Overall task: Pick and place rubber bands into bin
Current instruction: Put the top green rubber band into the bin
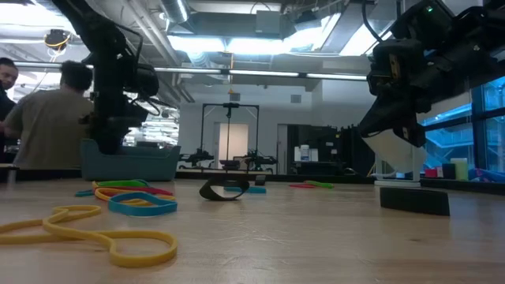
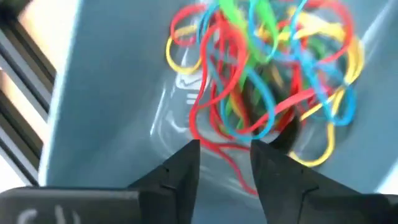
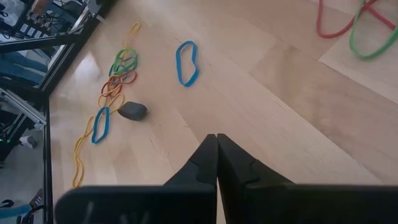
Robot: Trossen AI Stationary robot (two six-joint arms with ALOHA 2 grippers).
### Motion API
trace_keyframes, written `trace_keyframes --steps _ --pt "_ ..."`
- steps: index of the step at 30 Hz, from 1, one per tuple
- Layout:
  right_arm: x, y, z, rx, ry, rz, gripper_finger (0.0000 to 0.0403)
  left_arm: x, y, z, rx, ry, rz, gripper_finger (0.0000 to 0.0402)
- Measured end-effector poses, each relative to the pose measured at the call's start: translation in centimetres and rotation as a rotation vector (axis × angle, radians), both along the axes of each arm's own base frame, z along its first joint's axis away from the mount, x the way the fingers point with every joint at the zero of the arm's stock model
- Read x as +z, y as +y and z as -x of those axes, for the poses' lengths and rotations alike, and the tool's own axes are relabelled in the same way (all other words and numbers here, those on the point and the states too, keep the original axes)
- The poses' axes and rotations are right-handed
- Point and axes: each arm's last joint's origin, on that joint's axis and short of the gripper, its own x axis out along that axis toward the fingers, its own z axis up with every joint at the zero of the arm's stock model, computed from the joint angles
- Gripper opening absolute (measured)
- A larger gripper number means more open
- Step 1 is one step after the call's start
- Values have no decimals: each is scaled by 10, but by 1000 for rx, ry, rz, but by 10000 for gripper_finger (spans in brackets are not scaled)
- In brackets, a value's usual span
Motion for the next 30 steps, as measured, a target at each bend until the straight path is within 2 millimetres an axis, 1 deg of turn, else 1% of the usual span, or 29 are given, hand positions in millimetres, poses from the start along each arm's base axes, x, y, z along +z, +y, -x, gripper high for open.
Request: trace_keyframes --steps 4,8,12,14,17,20,22,24,26,28,30 --pt "0 0 0 1 0 1 3 14 3 -2 6 1 5 145" --pt "0 0 0 2 0 2 3 34 5 -4 32 2 9 141" --pt "0 0 0 10 1 14 3 56 -2 -12 24 -50 -14 130" --pt "0 0 0 43 4 63 3 67 -12 -20 -3 -98 -44 119" --pt "0 -1 0 68 14 185 3 84 -33 -32 -29 -172 -95 93" --pt "2 -5 -1 -21 13 299 4 94 -58 -47 -48 -278 -120 55" --pt "6 -8 -2 -65 -9 355 12 98 -74 -58 -94 -343 -125 23" --pt "9 -10 -5 -71 -20 394 25 99 -88 -69 -146 -390 -121 7" --pt "15 -13 -10 -63 -17 433 41 98 -100 -79 -191 -431 -128 4" --pt "23 -18 -20 -58 -8 473 61 92 -110 -87 -220 -474 -132 2" --pt "29 -25 -31 -50 19 508 81 81 -117 -91 -222 -508 -118 2"
